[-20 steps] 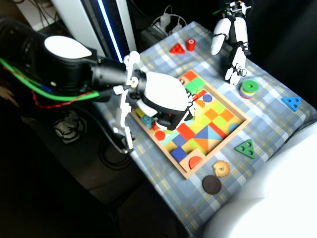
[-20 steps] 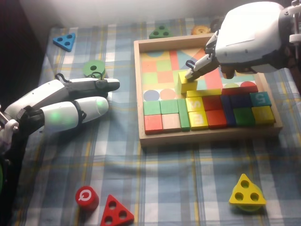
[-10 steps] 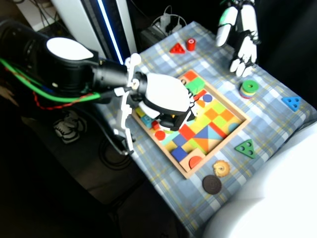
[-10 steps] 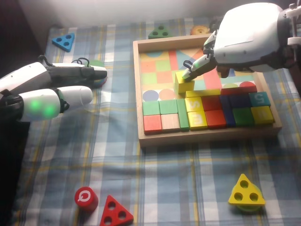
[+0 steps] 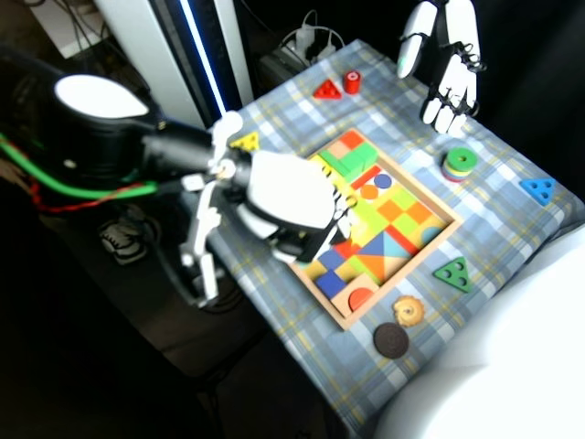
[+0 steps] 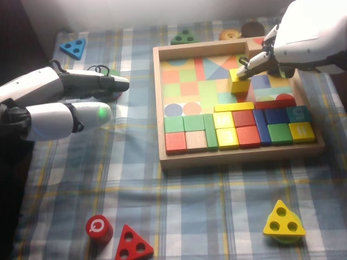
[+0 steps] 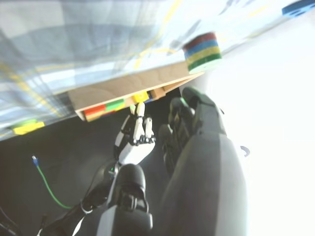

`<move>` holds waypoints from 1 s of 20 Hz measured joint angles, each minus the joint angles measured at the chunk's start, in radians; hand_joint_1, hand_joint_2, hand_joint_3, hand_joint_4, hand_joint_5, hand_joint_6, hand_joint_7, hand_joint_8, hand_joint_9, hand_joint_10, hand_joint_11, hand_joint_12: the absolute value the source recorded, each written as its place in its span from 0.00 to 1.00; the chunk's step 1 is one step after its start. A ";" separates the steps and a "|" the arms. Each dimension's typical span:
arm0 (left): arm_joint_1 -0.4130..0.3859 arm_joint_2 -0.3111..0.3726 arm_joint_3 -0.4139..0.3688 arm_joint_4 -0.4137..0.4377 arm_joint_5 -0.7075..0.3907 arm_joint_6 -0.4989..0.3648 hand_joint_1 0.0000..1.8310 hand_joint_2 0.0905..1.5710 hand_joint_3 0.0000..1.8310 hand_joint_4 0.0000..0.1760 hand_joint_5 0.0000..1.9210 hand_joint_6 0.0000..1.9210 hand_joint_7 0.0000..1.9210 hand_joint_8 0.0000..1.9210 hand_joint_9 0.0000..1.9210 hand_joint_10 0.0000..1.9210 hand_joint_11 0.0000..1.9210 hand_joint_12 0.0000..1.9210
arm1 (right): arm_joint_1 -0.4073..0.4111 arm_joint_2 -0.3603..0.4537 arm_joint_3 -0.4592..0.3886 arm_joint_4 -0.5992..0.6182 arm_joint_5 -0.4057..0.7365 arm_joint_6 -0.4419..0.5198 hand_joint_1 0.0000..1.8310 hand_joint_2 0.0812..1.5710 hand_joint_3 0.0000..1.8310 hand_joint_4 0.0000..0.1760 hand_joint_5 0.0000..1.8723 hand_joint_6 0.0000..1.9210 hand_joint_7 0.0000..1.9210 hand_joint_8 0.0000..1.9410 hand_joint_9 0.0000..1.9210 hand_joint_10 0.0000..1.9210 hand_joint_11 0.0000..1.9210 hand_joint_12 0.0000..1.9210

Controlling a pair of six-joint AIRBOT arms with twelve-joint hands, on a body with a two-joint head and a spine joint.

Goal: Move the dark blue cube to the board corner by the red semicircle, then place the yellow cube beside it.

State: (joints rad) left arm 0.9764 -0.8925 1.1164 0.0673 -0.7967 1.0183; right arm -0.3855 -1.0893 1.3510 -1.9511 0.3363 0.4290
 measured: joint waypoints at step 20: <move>-0.008 0.000 -0.003 0.012 0.028 0.000 0.19 0.84 0.00 0.07 0.25 0.00 0.20 0.00 0.21 0.00 0.05 0.31 | 0.000 -0.003 0.050 -0.019 -0.017 0.039 0.89 0.73 0.00 0.00 0.24 0.00 0.50 1.00 0.61 1.00 0.68 1.00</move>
State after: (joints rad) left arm 0.9680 -0.8925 1.1133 0.0792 -0.7689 1.0187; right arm -0.3859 -1.0924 1.4014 -1.9697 0.3195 0.4683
